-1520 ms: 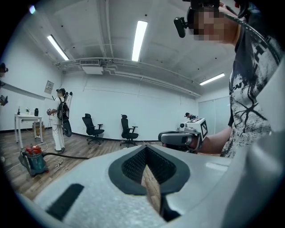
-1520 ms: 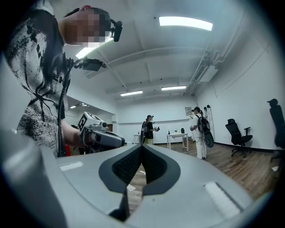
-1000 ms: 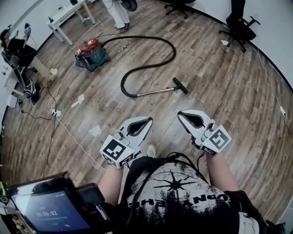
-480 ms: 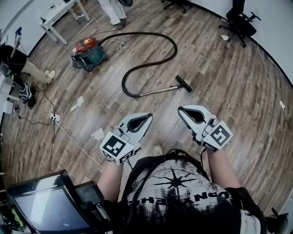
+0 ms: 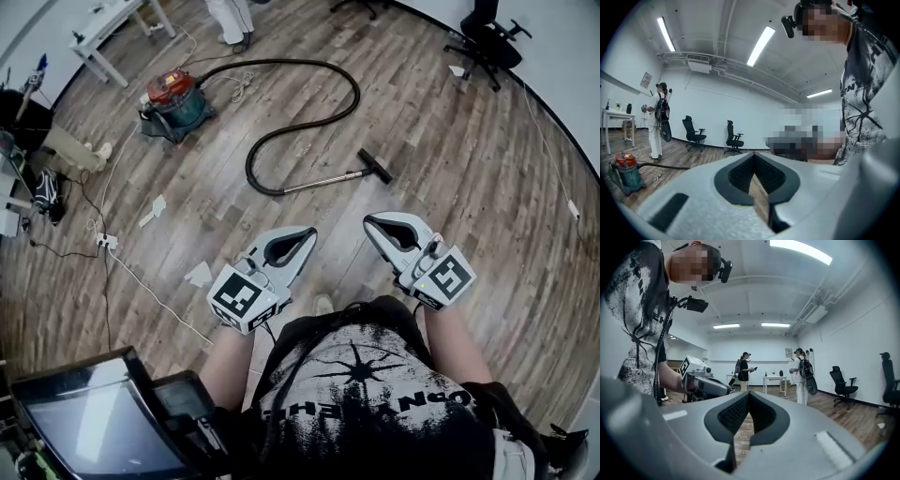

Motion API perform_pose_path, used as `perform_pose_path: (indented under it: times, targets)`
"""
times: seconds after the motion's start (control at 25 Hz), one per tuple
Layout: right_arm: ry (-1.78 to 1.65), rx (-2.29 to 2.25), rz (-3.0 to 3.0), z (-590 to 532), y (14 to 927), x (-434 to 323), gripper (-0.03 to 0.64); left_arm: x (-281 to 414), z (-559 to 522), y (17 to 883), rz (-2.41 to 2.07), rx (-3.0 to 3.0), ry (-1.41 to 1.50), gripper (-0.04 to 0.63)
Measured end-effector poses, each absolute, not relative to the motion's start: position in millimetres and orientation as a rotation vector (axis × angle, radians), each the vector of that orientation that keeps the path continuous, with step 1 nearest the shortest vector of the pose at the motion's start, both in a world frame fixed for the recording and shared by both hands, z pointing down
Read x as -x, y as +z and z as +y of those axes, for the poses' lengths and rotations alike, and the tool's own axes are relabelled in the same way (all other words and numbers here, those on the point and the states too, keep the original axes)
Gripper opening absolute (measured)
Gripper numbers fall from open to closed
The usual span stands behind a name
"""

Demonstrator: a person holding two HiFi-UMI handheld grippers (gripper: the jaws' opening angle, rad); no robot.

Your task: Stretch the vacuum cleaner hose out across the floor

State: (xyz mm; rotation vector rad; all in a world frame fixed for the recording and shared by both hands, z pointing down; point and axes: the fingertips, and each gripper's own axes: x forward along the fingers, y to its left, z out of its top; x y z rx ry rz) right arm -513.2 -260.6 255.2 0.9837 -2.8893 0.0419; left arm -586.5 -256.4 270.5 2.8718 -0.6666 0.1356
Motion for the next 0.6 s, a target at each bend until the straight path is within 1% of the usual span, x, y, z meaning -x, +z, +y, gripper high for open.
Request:
perform_pose_path:
  times: [0.32, 0.6]
  targets:
    - [0.057, -0.962, -2.858, -268.6, 260.3, 507.5, 0.006, 579.3, -268.6, 274.4, -0.691, -2.859, 0.134, 0.001]
    - [0.028, -0.813, -2.937, -306.6, 253.9, 506.2, 0.006, 564.8, -296.2, 273.2, -0.747, -2.834, 0.171, 0.000]
